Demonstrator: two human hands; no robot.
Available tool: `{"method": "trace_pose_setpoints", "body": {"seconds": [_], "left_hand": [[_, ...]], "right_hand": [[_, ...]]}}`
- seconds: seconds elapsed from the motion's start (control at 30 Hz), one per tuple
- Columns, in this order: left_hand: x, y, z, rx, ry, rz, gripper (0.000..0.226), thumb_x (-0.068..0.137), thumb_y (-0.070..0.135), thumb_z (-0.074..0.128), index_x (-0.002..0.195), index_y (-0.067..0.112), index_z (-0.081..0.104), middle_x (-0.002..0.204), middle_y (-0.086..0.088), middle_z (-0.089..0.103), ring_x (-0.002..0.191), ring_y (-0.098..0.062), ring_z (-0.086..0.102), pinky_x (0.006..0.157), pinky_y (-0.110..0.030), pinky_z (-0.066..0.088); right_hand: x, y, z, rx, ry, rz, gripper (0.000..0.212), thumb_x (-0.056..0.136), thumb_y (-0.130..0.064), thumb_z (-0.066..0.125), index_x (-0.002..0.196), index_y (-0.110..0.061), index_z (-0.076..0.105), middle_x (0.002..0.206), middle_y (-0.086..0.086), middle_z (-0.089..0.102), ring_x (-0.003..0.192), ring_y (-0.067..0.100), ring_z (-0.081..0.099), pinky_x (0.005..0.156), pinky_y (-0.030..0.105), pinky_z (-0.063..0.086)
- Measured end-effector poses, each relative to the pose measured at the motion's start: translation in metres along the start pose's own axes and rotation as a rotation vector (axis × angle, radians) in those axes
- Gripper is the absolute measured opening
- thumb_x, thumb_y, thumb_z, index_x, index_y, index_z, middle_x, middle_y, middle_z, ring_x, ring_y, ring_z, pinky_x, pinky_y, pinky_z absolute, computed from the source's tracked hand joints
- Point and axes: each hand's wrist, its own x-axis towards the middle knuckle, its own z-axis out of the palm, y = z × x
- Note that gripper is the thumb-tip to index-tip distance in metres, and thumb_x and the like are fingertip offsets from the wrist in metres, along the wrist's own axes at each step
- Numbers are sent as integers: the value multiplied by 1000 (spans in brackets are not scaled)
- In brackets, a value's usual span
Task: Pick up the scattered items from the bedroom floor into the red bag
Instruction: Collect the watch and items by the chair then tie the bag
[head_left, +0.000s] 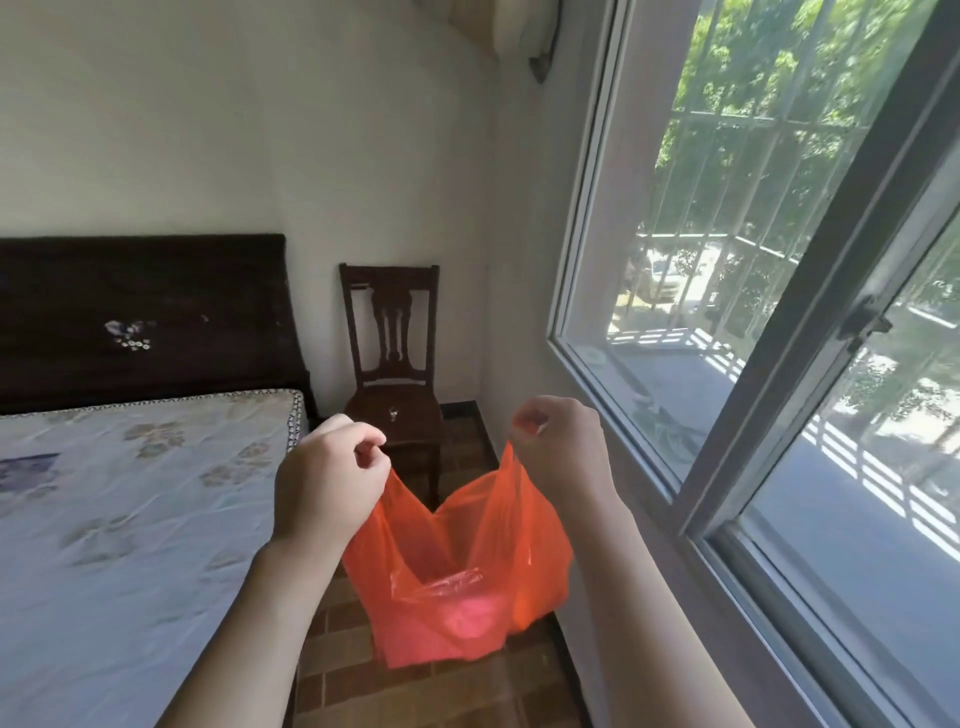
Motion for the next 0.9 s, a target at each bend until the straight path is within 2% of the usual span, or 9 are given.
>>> {"method": "trace_pose_setpoints", "body": {"seconds": [0.13, 0.33, 0.47, 0.57, 0.73, 0.9], "left_hand": [[37, -39, 20, -52, -53, -6, 21, 74, 3, 72, 81, 23, 77, 82, 9, 68, 67, -17, 62, 59, -33, 54], [99, -108, 36, -95, -83, -47, 21, 74, 6, 74, 81, 25, 76, 80, 10, 66, 67, -16, 62, 58, -31, 53], [128, -139, 44, -132, -97, -50, 22, 72, 4, 74, 80, 25, 76, 78, 9, 65, 66, -16, 61, 56, -28, 49], [144, -159, 51, -167, -95, -47, 23, 71, 2, 74, 79, 24, 76, 78, 9, 65, 65, -15, 61, 55, -29, 48], [164, -187, 55, -182, -75, -86, 23, 72, 4, 73, 80, 25, 75, 79, 10, 64, 65, -15, 60, 55, -30, 49], [186, -205, 58, -183, -33, -88, 22, 72, 2, 73, 79, 23, 76, 80, 10, 66, 64, -13, 60, 56, -29, 48]], "right_hand": [[27, -12, 35, -50, -10, 44, 17, 72, -9, 63, 72, -23, 73, 69, -10, 67, 68, 5, 62, 56, 18, 43], [81, -39, 98, -122, -7, 78, 11, 70, -11, 64, 65, -20, 68, 61, -4, 64, 58, 12, 62, 52, 27, 49], [103, -54, 130, -157, -6, 98, 8, 69, -11, 65, 67, -17, 69, 66, -3, 67, 65, 15, 63, 56, 23, 47], [113, -61, 147, -161, -4, 100, 6, 70, -13, 66, 68, -17, 69, 66, -3, 67, 66, 17, 64, 59, 27, 50], [134, -70, 167, -188, -11, 98, 2, 70, -12, 68, 71, -13, 70, 69, 2, 68, 73, 22, 63, 60, 24, 46], [161, -83, 185, -166, -8, 71, 6, 71, -9, 67, 70, -14, 70, 70, 1, 68, 72, 21, 64, 60, 28, 49]]}}
